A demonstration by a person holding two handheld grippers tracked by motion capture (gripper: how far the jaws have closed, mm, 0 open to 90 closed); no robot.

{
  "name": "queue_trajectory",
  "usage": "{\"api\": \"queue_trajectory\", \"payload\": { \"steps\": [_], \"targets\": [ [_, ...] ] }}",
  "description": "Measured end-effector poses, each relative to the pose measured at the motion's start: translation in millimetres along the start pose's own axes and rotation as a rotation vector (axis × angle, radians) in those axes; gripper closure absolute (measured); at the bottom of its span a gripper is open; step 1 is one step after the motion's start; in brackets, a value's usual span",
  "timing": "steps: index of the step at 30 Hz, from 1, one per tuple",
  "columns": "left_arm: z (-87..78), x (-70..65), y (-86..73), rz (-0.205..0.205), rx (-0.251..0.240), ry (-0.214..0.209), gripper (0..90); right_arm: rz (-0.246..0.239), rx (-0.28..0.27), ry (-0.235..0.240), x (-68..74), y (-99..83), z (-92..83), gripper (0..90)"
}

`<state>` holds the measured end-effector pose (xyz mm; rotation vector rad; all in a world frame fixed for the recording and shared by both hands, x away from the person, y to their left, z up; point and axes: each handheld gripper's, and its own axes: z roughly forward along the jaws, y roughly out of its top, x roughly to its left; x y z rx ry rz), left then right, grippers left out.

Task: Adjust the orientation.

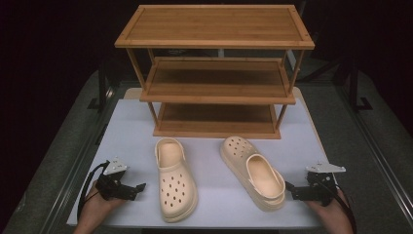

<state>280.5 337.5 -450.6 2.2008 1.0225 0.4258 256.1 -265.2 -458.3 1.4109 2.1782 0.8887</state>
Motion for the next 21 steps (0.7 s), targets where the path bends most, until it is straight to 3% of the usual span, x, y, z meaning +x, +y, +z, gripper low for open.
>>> {"api": "queue_trajectory", "payload": {
  "steps": [6, 11, 13, 15, 16, 21],
  "targets": [
    [-3.6, 2.2, -1.3, -0.005, -0.033, -0.054, 1.3, 0.002, 0.000, 0.001, 0.0, 0.0, 0.0, 3.1],
    [-5.8, 2.3, -0.5, 0.014, -0.034, -0.062, 15.0, 0.002, -0.001, 0.002, 0.0, -0.2, 0.0, 3.1],
    [-9.2, 0.6, -2.4, 0.013, -0.040, -0.086, 17.2, 0.001, 0.000, 0.001, 0.0, -0.1, 0.0, 3.1],
    [-11.3, -1.1, -3.8, 0.021, -0.048, -0.092, 27.3, 0.001, -0.001, 0.001, 0.0, -0.2, 0.0, 3.1],
    [-15.3, -3.4, -4.7, 0.028, -0.054, -0.122, 31.6, 0.000, 0.000, 0.000, 0.0, -0.1, -0.1, 3.1],
    [-19.4, -9.3, -1.2, 0.044, -0.066, -0.169, 56.0, 0.001, 0.000, 0.001, -0.1, 0.1, 0.1, 3.1]
  ]
}}
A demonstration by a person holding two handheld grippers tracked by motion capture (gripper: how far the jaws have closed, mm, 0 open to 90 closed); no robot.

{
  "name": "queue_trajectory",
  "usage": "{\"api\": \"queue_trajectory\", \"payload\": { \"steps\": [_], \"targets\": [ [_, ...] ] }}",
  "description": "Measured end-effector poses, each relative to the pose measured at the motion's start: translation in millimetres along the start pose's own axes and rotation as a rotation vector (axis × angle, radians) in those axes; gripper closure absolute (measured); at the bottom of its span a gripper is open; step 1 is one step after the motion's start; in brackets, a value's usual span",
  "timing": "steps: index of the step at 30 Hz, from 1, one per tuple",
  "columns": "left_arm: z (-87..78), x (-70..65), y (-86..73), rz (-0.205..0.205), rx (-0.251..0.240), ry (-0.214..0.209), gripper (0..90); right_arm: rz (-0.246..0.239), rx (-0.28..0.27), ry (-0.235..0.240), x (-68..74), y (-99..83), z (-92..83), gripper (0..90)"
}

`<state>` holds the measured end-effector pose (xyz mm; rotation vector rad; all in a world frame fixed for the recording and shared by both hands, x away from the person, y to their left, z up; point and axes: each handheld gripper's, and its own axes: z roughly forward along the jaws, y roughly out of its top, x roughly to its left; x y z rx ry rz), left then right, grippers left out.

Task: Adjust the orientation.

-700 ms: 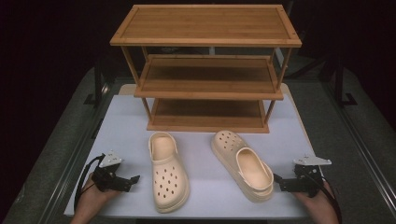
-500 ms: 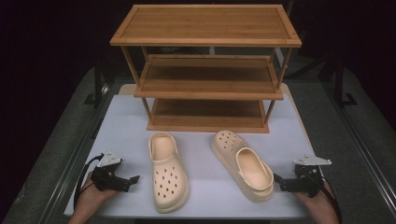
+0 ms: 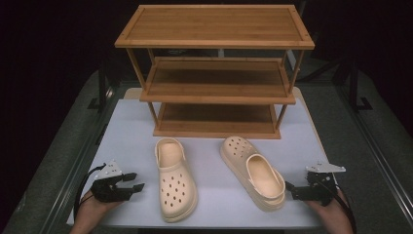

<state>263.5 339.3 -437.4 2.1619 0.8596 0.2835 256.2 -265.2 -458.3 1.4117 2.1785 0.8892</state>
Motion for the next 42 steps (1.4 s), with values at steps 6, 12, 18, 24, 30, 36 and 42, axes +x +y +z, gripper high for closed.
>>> {"api": "queue_trajectory", "payload": {
  "steps": [6, 12, 18, 24, 30, 36, 42],
  "targets": [
    [0.6, -21.3, 8.0, 0.050, 0.008, -0.074, 87.7, 0.000, 0.000, -0.001, 0.2, 0.0, -0.1, 3.1],
    [5.4, -42.8, 18.0, 0.101, 0.006, -0.169, 90.0, 0.000, 0.000, -0.002, 0.2, 0.0, -0.1, 3.0],
    [8.0, -49.3, 20.7, 0.123, 0.003, -0.204, 90.0, 0.001, 0.000, -0.002, 0.1, 0.0, -0.1, 3.0],
    [13.7, -52.4, 22.3, 0.113, -0.006, -0.247, 90.0, 0.000, 0.000, -0.001, 0.0, 0.0, 0.0, 3.0],
    [25.0, -62.4, 29.0, 0.130, -0.013, -0.289, 90.0, 0.000, 0.000, -0.001, 0.0, 0.0, 0.0, 3.0],
    [41.6, -74.1, 39.6, 0.152, -0.018, -0.331, 90.0, 0.000, 0.000, 0.000, 0.0, 0.0, 0.0, 3.0],
    [55.1, -81.7, 47.7, 0.163, -0.025, -0.355, 90.0, 0.000, 0.000, 0.000, -0.1, 0.0, 0.1, 3.0]
  ]
}}
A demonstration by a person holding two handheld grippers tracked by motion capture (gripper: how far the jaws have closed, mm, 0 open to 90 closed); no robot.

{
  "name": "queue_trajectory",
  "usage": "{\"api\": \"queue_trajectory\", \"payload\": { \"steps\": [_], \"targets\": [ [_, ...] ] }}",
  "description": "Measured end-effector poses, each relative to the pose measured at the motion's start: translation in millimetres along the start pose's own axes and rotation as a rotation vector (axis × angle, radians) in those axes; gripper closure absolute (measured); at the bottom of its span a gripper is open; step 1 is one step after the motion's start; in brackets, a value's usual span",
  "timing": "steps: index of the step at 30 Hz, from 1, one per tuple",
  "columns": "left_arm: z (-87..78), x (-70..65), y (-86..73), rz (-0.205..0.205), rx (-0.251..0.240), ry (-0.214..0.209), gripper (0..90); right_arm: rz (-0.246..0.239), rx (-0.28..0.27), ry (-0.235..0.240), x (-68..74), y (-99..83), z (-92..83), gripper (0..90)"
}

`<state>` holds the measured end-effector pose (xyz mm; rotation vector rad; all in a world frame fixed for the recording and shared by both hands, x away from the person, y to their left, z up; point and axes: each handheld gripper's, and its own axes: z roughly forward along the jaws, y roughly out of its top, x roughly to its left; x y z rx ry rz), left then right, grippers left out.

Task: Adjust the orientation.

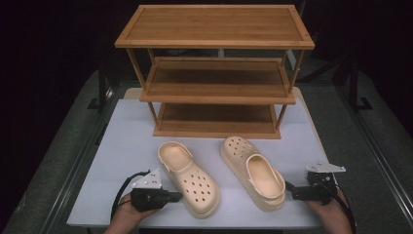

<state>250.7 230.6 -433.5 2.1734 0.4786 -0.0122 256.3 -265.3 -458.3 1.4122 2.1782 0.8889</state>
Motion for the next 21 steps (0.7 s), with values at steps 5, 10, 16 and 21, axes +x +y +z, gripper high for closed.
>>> {"api": "queue_trajectory", "payload": {
  "steps": [5, 10, 16, 21],
  "targets": [
    [16.4, -0.9, 12.4, 0.027, 0.005, -0.014, 90.0, 0.000, 0.000, 0.000, 0.0, 0.0, 0.0, 3.1],
    [11.2, -0.3, 10.7, 0.019, 0.003, 0.003, 89.9, 0.001, 0.000, 0.001, 0.0, -0.1, -0.1, 3.1],
    [-25.2, 11.2, 4.0, -0.020, -0.040, 0.064, 90.0, 0.001, 0.000, 0.001, -0.1, -0.1, 0.0, 3.1],
    [-56.7, 35.4, -3.1, -0.071, -0.077, 0.148, 90.0, 0.002, -0.001, 0.002, 0.0, -0.1, 0.0, 3.1]
  ]
}}
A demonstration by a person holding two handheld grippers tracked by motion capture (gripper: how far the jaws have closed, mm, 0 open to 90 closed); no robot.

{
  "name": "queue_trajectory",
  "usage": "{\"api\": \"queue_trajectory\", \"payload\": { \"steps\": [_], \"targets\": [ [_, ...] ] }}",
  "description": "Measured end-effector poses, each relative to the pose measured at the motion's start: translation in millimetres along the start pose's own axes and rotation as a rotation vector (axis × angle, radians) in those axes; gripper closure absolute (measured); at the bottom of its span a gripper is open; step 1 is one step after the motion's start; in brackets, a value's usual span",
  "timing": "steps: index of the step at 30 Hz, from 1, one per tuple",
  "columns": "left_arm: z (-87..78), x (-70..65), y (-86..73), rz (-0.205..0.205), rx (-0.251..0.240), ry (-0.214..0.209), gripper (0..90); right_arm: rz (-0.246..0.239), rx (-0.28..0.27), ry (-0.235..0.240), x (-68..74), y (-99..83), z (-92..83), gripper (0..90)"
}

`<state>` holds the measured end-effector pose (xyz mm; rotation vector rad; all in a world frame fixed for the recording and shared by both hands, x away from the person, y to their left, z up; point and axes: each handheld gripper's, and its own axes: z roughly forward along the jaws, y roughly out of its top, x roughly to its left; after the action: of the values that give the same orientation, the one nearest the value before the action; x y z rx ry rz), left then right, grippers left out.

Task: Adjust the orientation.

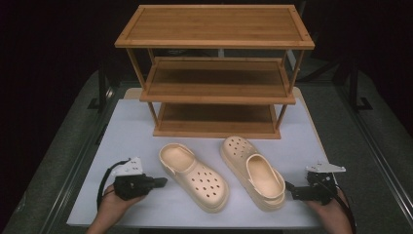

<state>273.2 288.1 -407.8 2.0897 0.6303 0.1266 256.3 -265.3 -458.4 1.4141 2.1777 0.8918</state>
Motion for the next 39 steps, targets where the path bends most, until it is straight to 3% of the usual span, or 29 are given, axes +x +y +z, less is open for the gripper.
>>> {"api": "queue_trajectory", "payload": {
  "steps": [3, 4, 6, 8, 9, 11, 16, 20, 24, 28, 39],
  "targets": [
    [-9.4, 21.3, 2.1, -0.028, -0.014, 0.045, 90.0, -0.001, 0.001, -0.001, -0.1, 0.0, 0.0, 3.1],
    [-9.4, 21.3, 2.1, -0.028, -0.014, 0.045, 90.0, -0.001, 0.001, -0.001, -0.1, 0.0, 0.0, 3.1],
    [-11.6, 42.5, 8.0, -0.047, -0.022, 0.078, 90.0, -0.002, 0.001, -0.001, -0.2, 0.0, 0.0, 3.1],
    [-9.3, 55.6, 13.4, -0.058, -0.041, 0.085, 90.0, -0.003, 0.001, 0.000, -0.3, 0.0, 0.1, 3.1],
    [-9.3, 55.6, 13.4, -0.058, -0.041, 0.085, 90.0, -0.003, 0.001, 0.000, -0.3, 0.0, 0.1, 3.1],
    [0.5, 71.9, 23.2, -0.047, -0.039, 0.104, 90.0, -0.003, -0.001, 0.000, -0.4, -0.1, 0.2, 3.1],
    [20.2, 89.6, 35.9, -0.036, -0.030, 0.105, 90.0, -0.001, -0.001, 0.000, -0.2, -0.1, 0.2, 3.1],
    [44.2, 110.7, 45.3, -0.050, -0.029, 0.096, 90.0, -0.001, -0.001, 0.000, -0.3, -0.1, 0.2, 3.1],
    [58.8, 119.4, 45.1, -0.064, -0.041, 0.059, 90.0, -0.001, -0.002, 0.000, -0.3, -0.2, 0.1, 3.1],
    [68.9, 120.2, 37.2, -0.077, 0.001, 0.030, 90.0, -0.001, -0.001, 0.000, -0.2, -0.2, 0.2, 3.1],
    [65.2, 112.5, 34.8, -0.069, 0.030, 0.025, 90.0, 0.000, -0.001, 0.000, -0.2, -0.2, 0.1, 3.1]
  ]
}}
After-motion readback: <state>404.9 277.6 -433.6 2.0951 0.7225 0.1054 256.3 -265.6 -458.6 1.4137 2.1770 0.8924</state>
